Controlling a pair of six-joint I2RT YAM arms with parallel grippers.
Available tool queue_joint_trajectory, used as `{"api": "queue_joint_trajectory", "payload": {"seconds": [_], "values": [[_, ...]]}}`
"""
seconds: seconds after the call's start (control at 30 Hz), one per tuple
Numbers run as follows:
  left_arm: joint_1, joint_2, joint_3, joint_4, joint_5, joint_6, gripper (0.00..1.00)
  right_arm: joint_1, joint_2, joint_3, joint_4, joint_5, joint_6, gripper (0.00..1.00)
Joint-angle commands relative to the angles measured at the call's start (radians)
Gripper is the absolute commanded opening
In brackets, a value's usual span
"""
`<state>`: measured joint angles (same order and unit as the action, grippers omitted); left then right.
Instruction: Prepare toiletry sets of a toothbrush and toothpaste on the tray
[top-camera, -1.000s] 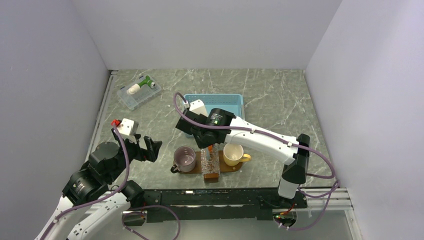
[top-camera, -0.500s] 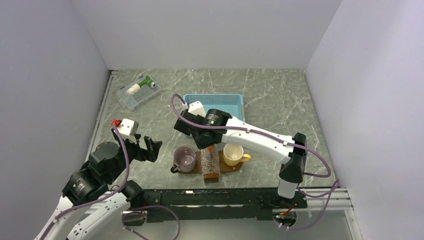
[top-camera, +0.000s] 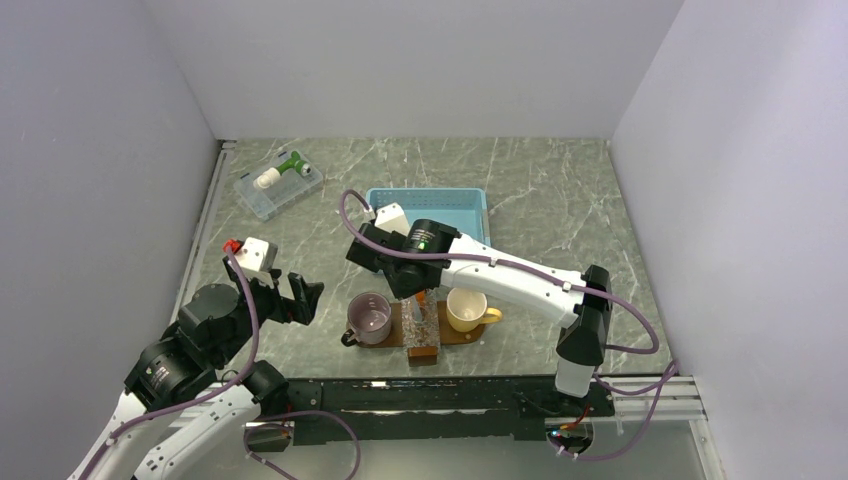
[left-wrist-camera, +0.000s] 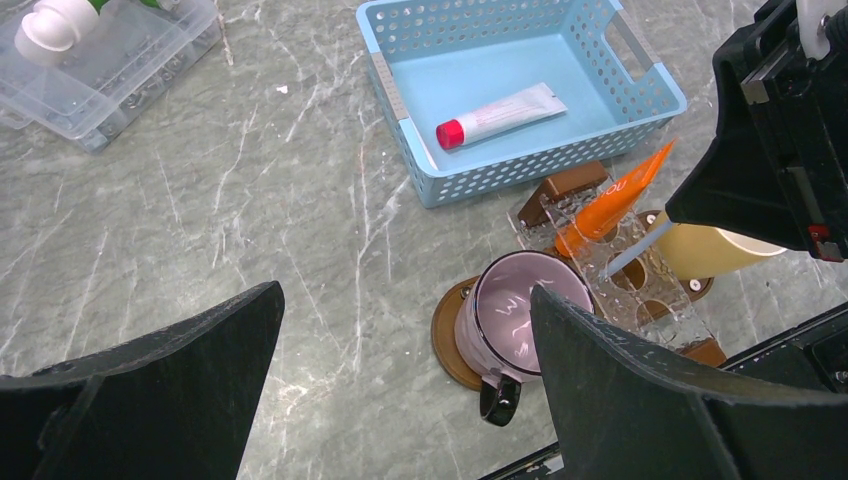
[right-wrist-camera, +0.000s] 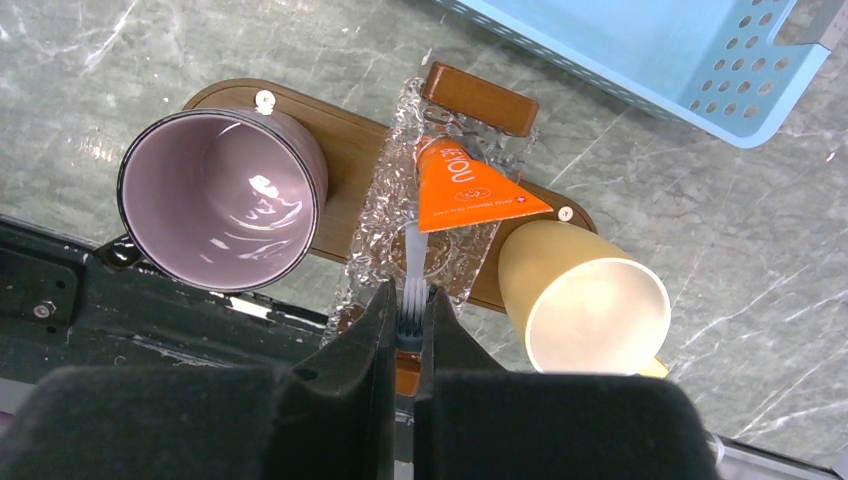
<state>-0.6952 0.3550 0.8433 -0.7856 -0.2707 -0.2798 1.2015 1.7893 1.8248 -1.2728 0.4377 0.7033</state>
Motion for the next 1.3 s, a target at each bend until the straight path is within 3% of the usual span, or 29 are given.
{"api": "queue_joint_trajectory", "payload": {"seconds": [0.0, 0.3, 0.6, 1.27], "values": [[-0.005, -0.006, 0.006, 0.017, -0.018, -0.013, 0.99, 0.006, 0.004, -0.016, -0.007, 0.017, 0.011, 0.0], [-0.006, -0.002, 0.006, 0.017, -0.015, -0.013, 0.99, 0.006, 0.009, -0.015, -0.009, 0.022, 0.016, 0.0], [-0.006, 0.003, 0.006, 0.017, -0.015, -0.012, 0.99, 0.006, 0.011, -0.005, -0.002, 0.03, 0.014, 0.27], [-0.006, 0.026, 0.005, 0.017, -0.021, -0.014, 0.99, 0.009, 0.027, 0.158, -0.075, 0.092, -0.002, 0.46]]}}
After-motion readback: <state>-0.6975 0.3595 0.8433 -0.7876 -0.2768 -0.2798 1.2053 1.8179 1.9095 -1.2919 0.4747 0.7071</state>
